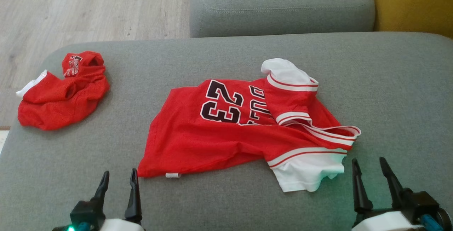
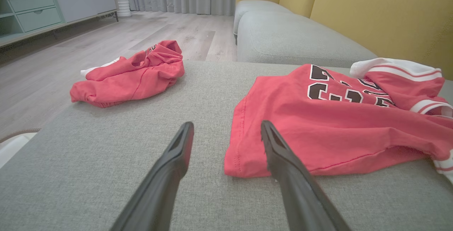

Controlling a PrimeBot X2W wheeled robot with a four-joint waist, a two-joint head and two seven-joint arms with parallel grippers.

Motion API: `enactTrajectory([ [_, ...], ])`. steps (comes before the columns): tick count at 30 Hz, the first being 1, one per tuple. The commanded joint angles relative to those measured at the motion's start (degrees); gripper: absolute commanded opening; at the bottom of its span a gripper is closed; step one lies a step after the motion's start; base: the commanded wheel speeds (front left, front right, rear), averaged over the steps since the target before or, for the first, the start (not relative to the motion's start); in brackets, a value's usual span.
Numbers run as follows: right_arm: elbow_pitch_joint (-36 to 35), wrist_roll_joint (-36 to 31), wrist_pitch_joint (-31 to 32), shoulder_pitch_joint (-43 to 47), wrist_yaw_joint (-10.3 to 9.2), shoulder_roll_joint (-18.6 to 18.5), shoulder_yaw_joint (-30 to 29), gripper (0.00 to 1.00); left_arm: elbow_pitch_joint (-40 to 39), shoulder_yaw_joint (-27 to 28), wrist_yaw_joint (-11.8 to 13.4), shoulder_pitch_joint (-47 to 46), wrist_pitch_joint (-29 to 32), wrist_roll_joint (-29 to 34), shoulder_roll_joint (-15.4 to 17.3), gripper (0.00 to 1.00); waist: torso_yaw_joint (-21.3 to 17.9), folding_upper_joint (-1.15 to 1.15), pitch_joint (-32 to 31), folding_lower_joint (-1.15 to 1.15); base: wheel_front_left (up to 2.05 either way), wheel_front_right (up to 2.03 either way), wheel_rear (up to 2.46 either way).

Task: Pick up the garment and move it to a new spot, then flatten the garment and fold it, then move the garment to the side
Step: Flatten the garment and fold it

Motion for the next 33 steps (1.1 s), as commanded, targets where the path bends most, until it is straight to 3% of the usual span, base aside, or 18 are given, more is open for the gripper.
enactTrajectory([
  [1, -2.12, -0.56, -0.63, -2.10, 0.42, -0.51, 1.66, 1.00, -1.42, 2.25, -0.39, -1.79, -0.71, 0.49, -0.31, 1.00, 0.05, 0.00, -0.01, 0.00, 0.00, 0.00, 0.00],
  [6, -0.10, -0.48, -0.16, -1.38, 0.42, -0.51, 2.32, 1.00, 1.04, 1.02, -0.07, -1.81, -0.71, -0.55, -0.32, 1.00, 0.22, 0.00, -0.17, 0.00, 0.00, 0.00, 0.00],
  [11, 1.17, -1.53, 9.66, -2.61, 0.42, -0.51, 3.98, 1.00, 5.61, -0.58, -0.03, -4.01, 1.94, -1.20, -0.33, 1.00, 0.02, 0.00, 0.55, 0.00, 0.00, 0.00, 0.00],
  [20, -0.47, 1.19, 26.45, -7.65, 0.42, -1.84, 6.94, 1.00, 5.02, -1.82, 0.45, -10.53, 11.88, -1.97, 0.11, 1.00, 0.08, 0.00, 5.61, 0.00, 0.00, 0.00, 0.00],
  [33, -0.51, 4.85, 29.20, -11.43, 0.42, -2.62, 9.29, 1.00, 5.22, -2.95, 0.33, -14.06, 18.00, -2.28, 1.15, 1.00, 0.26, 0.00, 8.68, 0.00, 0.00, 0.00, 0.00],
])
